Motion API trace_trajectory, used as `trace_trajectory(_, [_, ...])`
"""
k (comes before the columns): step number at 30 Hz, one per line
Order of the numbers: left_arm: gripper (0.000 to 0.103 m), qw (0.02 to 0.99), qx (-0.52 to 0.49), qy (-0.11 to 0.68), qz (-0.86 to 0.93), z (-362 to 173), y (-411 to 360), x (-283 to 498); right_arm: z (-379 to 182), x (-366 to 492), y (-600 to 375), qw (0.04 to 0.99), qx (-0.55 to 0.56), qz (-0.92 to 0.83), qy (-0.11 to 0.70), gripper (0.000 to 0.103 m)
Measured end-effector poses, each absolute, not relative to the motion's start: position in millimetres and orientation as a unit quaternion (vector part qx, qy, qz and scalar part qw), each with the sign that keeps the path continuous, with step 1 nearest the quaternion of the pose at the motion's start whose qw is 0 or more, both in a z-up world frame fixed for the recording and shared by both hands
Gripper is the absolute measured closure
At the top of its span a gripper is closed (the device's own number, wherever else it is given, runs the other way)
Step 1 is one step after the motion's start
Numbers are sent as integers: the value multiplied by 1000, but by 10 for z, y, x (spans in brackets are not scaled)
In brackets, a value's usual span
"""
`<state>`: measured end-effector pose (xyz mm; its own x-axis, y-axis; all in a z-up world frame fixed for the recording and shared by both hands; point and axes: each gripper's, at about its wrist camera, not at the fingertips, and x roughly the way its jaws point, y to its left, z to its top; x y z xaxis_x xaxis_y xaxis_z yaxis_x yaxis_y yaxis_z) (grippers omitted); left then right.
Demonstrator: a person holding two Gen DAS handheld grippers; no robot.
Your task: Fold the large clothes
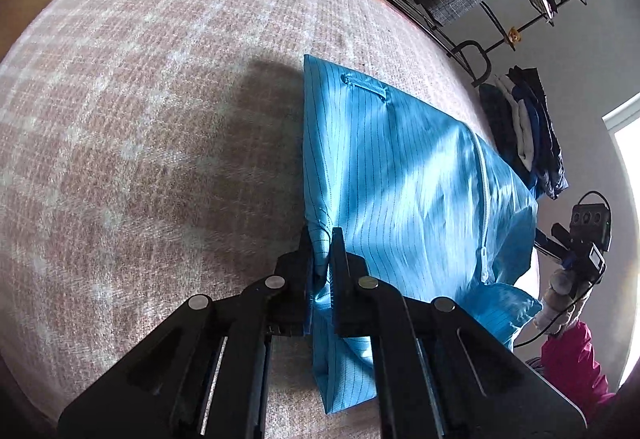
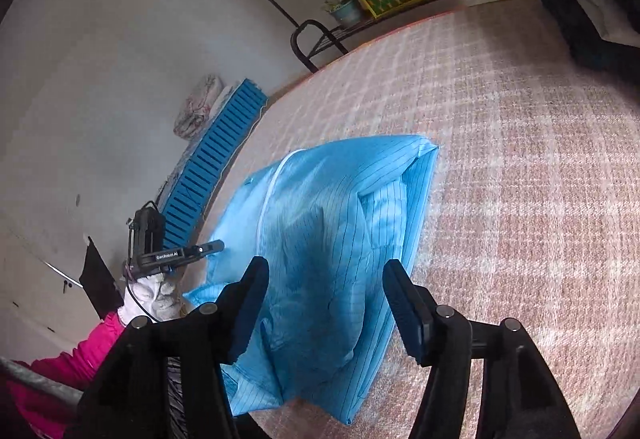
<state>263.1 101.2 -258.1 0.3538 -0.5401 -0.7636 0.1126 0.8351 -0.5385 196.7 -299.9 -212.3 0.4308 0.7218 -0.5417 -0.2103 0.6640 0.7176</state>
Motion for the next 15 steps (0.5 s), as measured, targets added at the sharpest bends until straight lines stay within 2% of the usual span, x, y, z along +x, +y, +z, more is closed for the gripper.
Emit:
trace_trajectory(4, [100,794,-199,537,-205,-2588,1018,2649,-2409,2219,-3047,759,356,308,450,38])
trace_trajectory(6, [100,794,-193,540,-201,-2567,1026,2635,-2535,2297,-2950,749,366,311,456,42])
trace_trajectory(8, [97,795,-186,543,-197,-2520,1022,2620,-2583,2306,-2782,743,352,320,471,83])
trace_trajectory(9, [94,797,-179,543,-194,-2485,1026,2609,-2567,2276,-2690,749,332,319,476,86])
trace_trajectory(11, [81,809,-154,538,-182,-2398,1047,2578,-2519,2187,-2522,756,289,334,483,95])
trace_trajectory(14, [81,831,-124,520,-155,-2208,1100,2521,-2502,2148,-2401,762,237,335,501,94])
trace_trajectory(15, [81,838,-120,511,-151,-2125,1107,2494,-2497,2157,-2427,761,243,339,497,91])
